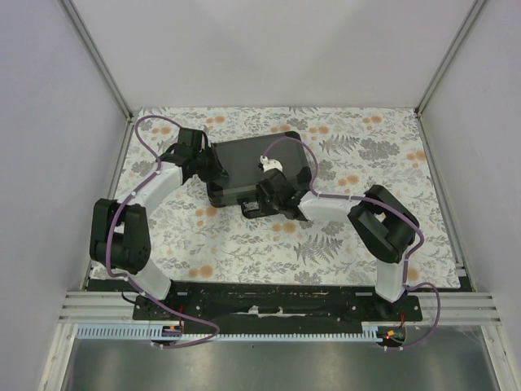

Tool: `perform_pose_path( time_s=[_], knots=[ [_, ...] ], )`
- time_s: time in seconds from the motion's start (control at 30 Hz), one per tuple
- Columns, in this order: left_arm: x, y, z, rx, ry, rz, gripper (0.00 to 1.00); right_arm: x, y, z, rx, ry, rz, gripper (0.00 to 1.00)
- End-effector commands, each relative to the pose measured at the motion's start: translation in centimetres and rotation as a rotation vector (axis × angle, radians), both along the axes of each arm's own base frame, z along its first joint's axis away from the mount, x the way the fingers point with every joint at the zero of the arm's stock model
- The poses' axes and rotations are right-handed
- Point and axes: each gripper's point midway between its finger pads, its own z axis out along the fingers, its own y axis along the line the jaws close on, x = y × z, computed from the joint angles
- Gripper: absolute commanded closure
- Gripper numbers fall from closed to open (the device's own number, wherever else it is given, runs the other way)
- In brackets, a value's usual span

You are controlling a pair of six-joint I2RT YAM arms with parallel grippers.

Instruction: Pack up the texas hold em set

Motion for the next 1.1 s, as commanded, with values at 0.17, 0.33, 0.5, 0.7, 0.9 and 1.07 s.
perform_pose_path(
  time_s=[0.17,0.33,0.5,0.7,0.9,1.07],
  knots=[
    [-6.3,3.1,-6.5,0.148,0.283,0.036,0.98,3.0,-1.6,-0.9,-0.063,-0.172,-0.125,0.92],
    [-6.6,3.4,-6.7,0.162,0.292,0.044,0.98,3.3,-2.0,0.1,-0.081,-0.203,-0.125,0.93],
    [-6.5,3.5,-6.7,0.167,0.291,0.046,0.98,2.5,-0.6,3.0,-0.038,-0.188,-0.033,0.82],
    [-6.4,3.5,-6.8,0.171,0.293,0.048,0.98,2.5,-0.1,5.4,0.000,-0.201,-0.023,0.76],
    [-6.3,3.5,-6.8,0.171,0.293,0.048,0.98,2.5,-0.5,6.0,-0.018,-0.210,-0.025,0.75],
    [-6.4,3.5,-6.9,0.170,0.298,0.045,0.98,2.3,-0.3,4.7,-0.042,-0.186,0.003,0.81]
  ],
)
